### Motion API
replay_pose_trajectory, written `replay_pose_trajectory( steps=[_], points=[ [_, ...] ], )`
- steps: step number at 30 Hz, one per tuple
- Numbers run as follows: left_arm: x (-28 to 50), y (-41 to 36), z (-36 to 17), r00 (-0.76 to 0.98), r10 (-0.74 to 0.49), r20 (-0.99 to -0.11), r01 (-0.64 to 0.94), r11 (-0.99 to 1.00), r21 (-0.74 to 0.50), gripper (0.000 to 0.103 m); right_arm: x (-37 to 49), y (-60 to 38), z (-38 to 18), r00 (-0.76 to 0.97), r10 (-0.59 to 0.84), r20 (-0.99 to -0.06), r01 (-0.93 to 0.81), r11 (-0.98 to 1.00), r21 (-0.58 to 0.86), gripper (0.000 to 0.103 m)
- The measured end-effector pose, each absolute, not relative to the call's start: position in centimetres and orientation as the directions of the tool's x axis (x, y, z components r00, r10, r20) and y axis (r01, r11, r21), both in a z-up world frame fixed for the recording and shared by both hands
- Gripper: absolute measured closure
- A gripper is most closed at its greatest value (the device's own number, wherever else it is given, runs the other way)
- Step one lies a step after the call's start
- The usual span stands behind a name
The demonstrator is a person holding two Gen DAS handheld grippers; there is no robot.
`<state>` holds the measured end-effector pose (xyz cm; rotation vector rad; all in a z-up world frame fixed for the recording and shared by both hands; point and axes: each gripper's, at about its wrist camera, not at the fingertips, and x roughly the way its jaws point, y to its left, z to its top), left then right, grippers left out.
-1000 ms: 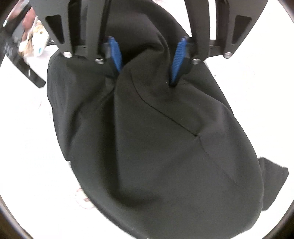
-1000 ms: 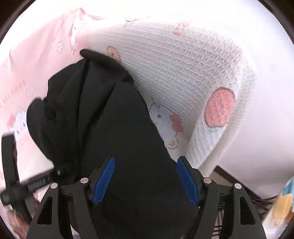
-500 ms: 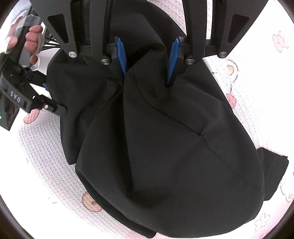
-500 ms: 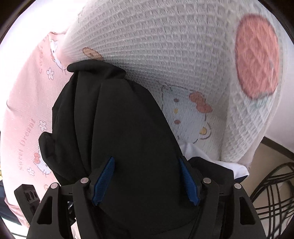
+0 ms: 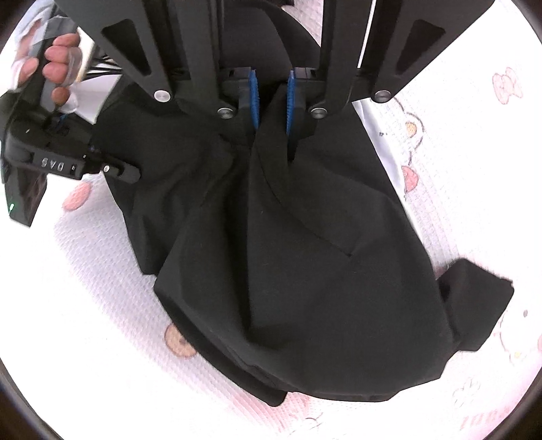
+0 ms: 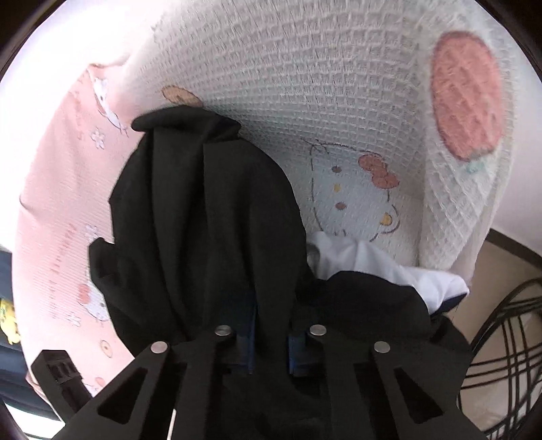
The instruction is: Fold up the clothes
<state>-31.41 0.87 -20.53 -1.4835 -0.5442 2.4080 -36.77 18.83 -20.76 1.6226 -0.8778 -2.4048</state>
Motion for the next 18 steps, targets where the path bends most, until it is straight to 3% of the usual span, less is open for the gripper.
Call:
replay_pose_trajectory(
  steps=[6, 9, 14, 18],
  points=[
    [-30.6, -3.1, -18.8, -0.462, 0.452, -0.763, -0.018, -0.865, -0.502, 0.095, -35.2, 16.7, -18.4, -0.403, -0.501, -0.766, -0.154, -0.788, 0.596, 0.096],
    [-29.4, -9.7, -17.2, -0.476, 0.471, -0.742, -0.016, -0.849, -0.529, 0.095, -34.1, 14.2, -17.8, -0.376, -0.482, -0.791, -0.122, -0.821, 0.558, 0.096],
    [-29.5, -6.9, -15.8, -0.492, 0.493, -0.718, -0.016, -0.829, -0.559, 0.095, -32.2, 10.8, -16.8, -0.361, -0.454, -0.815, -0.082, -0.855, 0.513, 0.096],
    [-25.5, -12.9, -12.8, -0.445, 0.526, -0.725, 0.031, -0.800, -0.599, 0.095, -31.1, 9.7, -16.1, -0.382, -0.456, -0.804, -0.086, -0.848, 0.522, 0.096]
  ],
)
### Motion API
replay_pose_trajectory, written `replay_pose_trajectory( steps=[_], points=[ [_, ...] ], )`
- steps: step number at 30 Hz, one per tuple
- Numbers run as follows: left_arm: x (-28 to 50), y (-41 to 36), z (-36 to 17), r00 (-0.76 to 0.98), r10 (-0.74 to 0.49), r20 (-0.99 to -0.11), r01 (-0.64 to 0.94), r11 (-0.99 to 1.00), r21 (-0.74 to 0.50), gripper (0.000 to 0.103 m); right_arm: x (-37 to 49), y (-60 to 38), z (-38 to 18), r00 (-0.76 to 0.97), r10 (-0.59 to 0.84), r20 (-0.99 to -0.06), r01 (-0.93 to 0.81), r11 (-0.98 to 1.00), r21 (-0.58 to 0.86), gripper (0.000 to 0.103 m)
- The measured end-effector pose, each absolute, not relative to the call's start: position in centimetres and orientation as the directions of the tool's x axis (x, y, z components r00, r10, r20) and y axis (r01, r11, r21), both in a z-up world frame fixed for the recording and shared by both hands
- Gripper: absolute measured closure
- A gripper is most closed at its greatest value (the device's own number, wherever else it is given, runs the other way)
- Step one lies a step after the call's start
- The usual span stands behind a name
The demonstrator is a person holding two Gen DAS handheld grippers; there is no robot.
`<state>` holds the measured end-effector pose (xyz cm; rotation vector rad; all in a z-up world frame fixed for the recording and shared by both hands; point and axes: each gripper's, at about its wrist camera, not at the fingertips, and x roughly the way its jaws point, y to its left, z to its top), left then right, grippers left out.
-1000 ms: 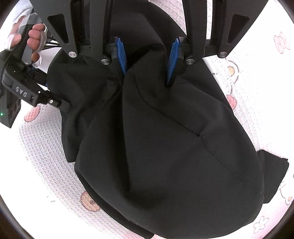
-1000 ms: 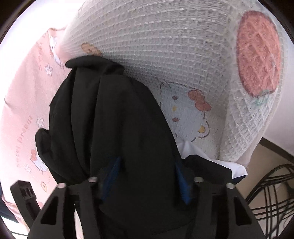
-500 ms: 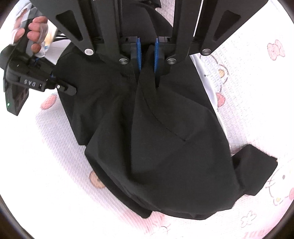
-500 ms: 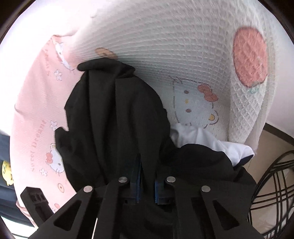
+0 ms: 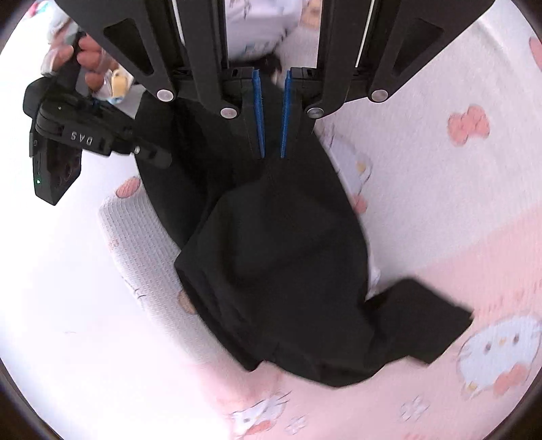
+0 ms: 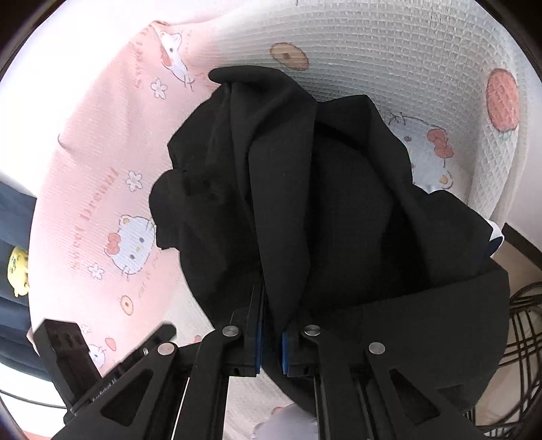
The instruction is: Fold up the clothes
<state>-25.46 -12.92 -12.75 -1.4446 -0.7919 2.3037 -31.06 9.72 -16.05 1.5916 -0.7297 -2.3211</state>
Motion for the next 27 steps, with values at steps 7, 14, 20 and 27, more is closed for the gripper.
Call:
replay_pose_trajectory(
  steps=[7, 14, 20, 27],
  points=[
    [-22.3, -17.8, -12.5, -0.502, 0.564, -0.656, 0.141, -0.695, -0.705, 0.081, -30.0, 7.5, -14.5, -0.383, -0.465, -0.798, -0.031, -0.857, 0.514, 0.095],
    [-24.5, -14.2, -13.3, -0.524, 0.535, -0.663, 0.157, -0.704, -0.693, 0.028, -29.1, 4.7, -13.7, -0.365, -0.490, -0.792, 0.040, -0.857, 0.513, 0.095],
    [-26.3, -11.2, -13.2, -0.489, 0.576, -0.655, 0.077, -0.719, -0.691, 0.028, -28.7, 4.4, -14.4, -0.335, -0.546, -0.768, 0.063, -0.826, 0.560, 0.095],
    [-28.8, -7.5, -13.2, -0.410, 0.624, -0.665, -0.004, -0.730, -0.683, 0.028, -28.8, 5.7, -15.7, -0.317, -0.576, -0.753, 0.068, -0.806, 0.588, 0.095]
  ],
)
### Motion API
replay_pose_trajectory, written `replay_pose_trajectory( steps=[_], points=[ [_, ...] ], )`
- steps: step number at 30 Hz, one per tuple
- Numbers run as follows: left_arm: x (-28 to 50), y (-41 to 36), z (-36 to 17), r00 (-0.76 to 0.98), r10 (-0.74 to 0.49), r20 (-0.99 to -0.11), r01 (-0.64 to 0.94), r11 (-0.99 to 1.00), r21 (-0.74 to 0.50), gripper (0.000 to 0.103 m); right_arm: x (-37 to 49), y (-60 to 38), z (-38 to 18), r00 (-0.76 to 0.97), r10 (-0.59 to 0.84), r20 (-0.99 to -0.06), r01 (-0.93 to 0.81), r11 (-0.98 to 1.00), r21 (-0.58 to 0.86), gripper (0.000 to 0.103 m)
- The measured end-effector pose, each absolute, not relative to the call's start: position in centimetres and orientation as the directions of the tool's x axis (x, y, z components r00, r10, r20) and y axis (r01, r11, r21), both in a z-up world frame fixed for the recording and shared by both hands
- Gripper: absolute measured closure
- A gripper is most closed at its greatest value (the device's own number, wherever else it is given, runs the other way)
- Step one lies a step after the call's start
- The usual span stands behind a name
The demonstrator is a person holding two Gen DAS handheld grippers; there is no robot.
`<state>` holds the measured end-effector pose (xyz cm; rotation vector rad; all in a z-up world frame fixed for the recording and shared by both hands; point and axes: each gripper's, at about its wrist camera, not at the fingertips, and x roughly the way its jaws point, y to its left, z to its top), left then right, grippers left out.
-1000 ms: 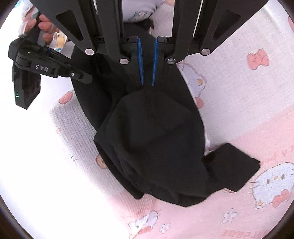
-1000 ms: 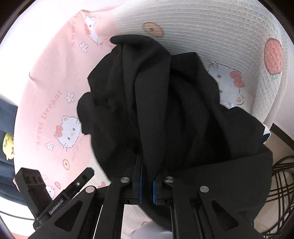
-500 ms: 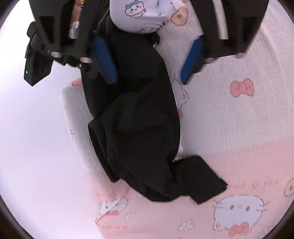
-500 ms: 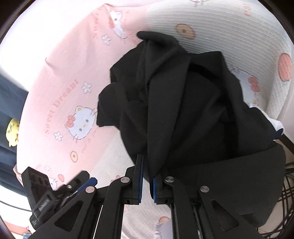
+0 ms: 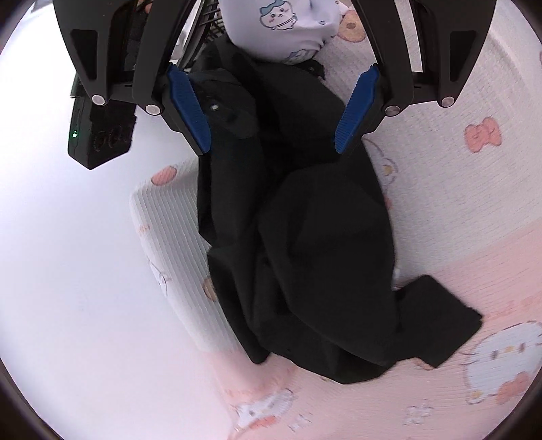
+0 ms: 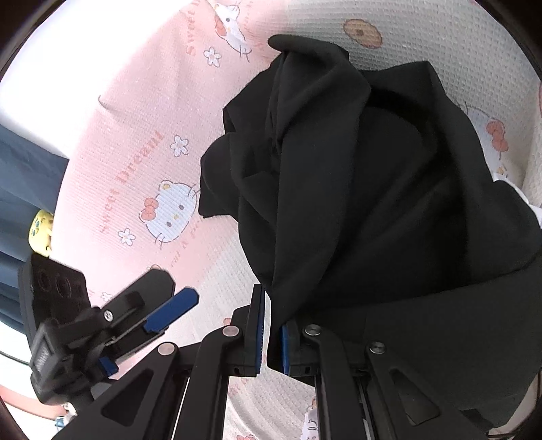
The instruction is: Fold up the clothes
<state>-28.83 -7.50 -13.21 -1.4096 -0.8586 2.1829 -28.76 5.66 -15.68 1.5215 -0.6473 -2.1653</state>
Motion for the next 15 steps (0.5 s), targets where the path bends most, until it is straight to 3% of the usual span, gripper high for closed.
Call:
replay_pose_trajectory(
  steps=[10, 12, 13, 14, 15],
  points=[
    [-31.4, -2.5, -14.9, -0.288, 0.636, -0.716, -0.053, -0.757, -0.651, 0.028, -28.7, 5.3, -15.9, -0.309, -0.423, -0.852, 0.151, -0.906, 0.395, 0.091],
    [-31.8, -2.0, -15.2, -0.283, 0.628, -0.725, -0.047, -0.764, -0.643, 0.028, -28.5, 6.0, -15.1, -0.315, -0.401, -0.860, 0.159, -0.916, 0.369, 0.064],
    [-31.9, -2.0, -15.2, -0.284, 0.629, -0.723, -0.041, -0.762, -0.647, 0.028, -28.3, 6.6, -14.4, -0.325, -0.403, -0.855, 0.162, -0.915, 0.370, 0.044],
    [-32.1, -2.1, -15.2, -0.288, 0.630, -0.721, -0.035, -0.760, -0.649, 0.028, -28.1, 7.3, -13.7, -0.342, -0.402, -0.849, 0.164, -0.916, 0.367, 0.036],
    [-32.1, -2.1, -15.1, -0.291, 0.629, -0.721, -0.033, -0.759, -0.650, 0.028, -27.9, 8.1, -12.9, -0.358, -0.400, -0.844, 0.164, -0.916, 0.365, 0.035]
  ],
)
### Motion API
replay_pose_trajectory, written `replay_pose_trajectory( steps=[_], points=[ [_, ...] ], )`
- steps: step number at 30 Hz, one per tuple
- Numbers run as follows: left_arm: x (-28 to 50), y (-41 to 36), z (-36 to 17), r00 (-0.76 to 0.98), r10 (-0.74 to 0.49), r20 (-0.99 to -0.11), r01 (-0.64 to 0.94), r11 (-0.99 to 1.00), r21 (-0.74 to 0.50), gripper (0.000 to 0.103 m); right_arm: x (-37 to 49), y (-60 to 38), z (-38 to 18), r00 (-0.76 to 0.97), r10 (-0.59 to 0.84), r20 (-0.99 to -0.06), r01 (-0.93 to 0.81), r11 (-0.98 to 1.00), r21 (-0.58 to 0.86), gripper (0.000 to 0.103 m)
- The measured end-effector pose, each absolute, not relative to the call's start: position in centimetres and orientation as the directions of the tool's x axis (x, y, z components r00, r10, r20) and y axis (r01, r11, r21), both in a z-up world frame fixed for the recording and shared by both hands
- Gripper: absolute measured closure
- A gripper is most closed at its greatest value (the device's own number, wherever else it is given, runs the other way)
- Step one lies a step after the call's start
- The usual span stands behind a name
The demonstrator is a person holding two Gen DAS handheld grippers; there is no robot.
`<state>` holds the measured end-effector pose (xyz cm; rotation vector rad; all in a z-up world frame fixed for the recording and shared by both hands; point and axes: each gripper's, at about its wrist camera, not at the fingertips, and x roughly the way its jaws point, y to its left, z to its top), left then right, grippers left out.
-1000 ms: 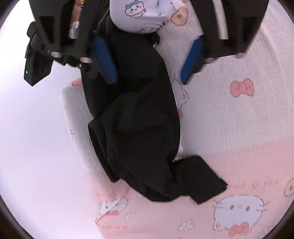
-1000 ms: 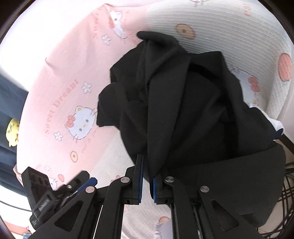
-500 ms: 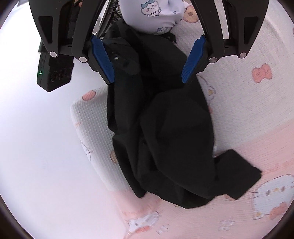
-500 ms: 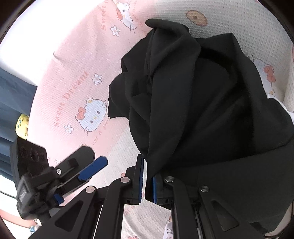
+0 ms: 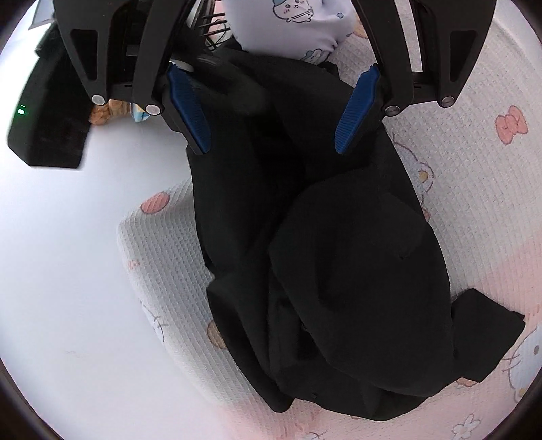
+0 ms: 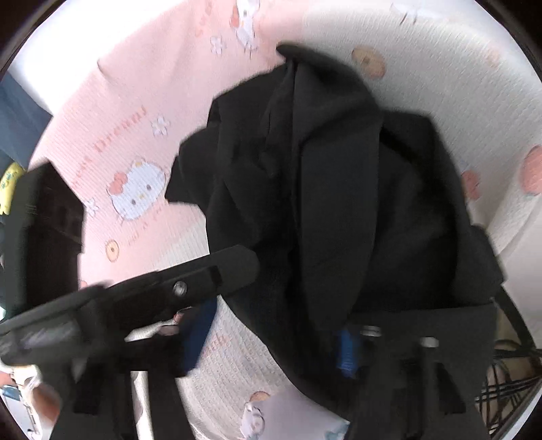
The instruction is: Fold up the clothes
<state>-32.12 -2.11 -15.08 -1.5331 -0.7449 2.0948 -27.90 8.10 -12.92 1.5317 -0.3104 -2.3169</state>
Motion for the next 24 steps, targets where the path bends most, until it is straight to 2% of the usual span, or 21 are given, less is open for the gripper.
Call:
replay_pose_trajectory(
  steps=[7, 10, 16, 24],
  points=[
    [-32.6, -1.2, -13.4, -0.302, 0.633, -0.713, -0.058, -0.759, -0.649, 0.028, -27.5, 15.6, -9.8, -0.433, -0.422, -0.796, 0.115, -0.902, 0.415, 0.030],
    [-33.1, 0.4, -13.1, -0.288, 0.632, -0.719, -0.074, -0.764, -0.641, 0.028, -27.6, 16.8, -9.6, -0.452, -0.377, -0.808, 0.063, -0.917, 0.393, 0.029],
    [-34.3, 4.1, -13.6, -0.235, 0.632, -0.739, -0.098, -0.772, -0.628, 0.028, -30.0, 21.3, -11.5, -0.476, -0.324, -0.818, -0.035, -0.922, 0.386, 0.029],
    [-36.0, 7.6, -15.0, -0.137, 0.625, -0.769, -0.073, -0.780, -0.621, 0.028, -34.1, 23.0, -16.7, -0.409, -0.290, -0.865, -0.077, -0.934, 0.349, 0.029]
  ],
)
